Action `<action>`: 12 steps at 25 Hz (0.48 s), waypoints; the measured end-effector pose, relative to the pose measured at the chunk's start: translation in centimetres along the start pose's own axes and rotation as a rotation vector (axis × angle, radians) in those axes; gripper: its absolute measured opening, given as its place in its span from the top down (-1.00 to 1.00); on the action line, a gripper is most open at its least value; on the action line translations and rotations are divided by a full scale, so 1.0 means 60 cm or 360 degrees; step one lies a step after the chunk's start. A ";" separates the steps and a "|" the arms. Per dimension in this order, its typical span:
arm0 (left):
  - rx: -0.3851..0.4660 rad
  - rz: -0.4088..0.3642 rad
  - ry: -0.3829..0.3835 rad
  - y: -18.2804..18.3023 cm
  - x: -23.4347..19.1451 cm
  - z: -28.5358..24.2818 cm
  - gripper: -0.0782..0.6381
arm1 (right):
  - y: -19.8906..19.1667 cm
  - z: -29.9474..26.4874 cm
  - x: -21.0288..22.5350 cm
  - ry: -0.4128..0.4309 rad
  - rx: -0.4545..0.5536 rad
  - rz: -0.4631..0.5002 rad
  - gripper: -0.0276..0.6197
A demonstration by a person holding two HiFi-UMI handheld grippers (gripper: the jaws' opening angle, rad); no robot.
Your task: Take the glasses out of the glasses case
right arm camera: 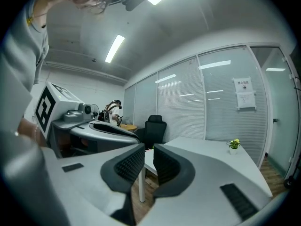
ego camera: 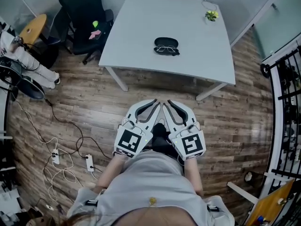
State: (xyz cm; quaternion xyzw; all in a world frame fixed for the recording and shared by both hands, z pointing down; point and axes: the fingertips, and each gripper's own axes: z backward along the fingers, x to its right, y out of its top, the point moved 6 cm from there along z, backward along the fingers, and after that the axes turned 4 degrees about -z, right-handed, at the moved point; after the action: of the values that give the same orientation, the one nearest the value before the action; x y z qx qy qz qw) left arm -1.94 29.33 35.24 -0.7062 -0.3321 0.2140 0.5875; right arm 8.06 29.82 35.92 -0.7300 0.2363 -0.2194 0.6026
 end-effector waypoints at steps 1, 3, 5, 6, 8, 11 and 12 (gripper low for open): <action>-0.0005 0.0006 0.0008 0.001 -0.008 -0.012 0.67 | 0.003 -0.010 0.012 0.0011 0.0002 0.0005 0.72; -0.0015 0.0009 0.0022 0.004 -0.023 -0.033 0.67 | 0.011 -0.029 0.034 0.0031 0.0008 0.0008 0.72; -0.0024 0.0010 0.0041 0.009 -0.037 -0.056 0.67 | 0.017 -0.046 0.057 0.0055 0.0013 0.0011 0.72; -0.0027 0.0011 0.0051 0.012 -0.043 -0.067 0.67 | 0.020 -0.054 0.068 0.0068 0.0015 0.0015 0.72; -0.0030 0.0014 0.0068 0.018 -0.054 -0.091 0.67 | 0.027 -0.068 0.092 0.0091 0.0018 0.0022 0.72; -0.0032 0.0017 0.0088 0.026 -0.069 -0.124 0.67 | 0.033 -0.089 0.127 0.0116 0.0021 0.0036 0.73; -0.0036 0.0018 0.0096 0.027 -0.074 -0.134 0.67 | 0.034 -0.097 0.136 0.0126 0.0020 0.0041 0.73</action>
State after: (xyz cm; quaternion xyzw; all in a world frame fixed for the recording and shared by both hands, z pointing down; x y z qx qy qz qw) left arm 0.93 20.45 35.04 -0.7207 -0.3127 0.1923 0.5881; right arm 10.88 20.01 35.25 -0.7138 0.2680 -0.2417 0.6002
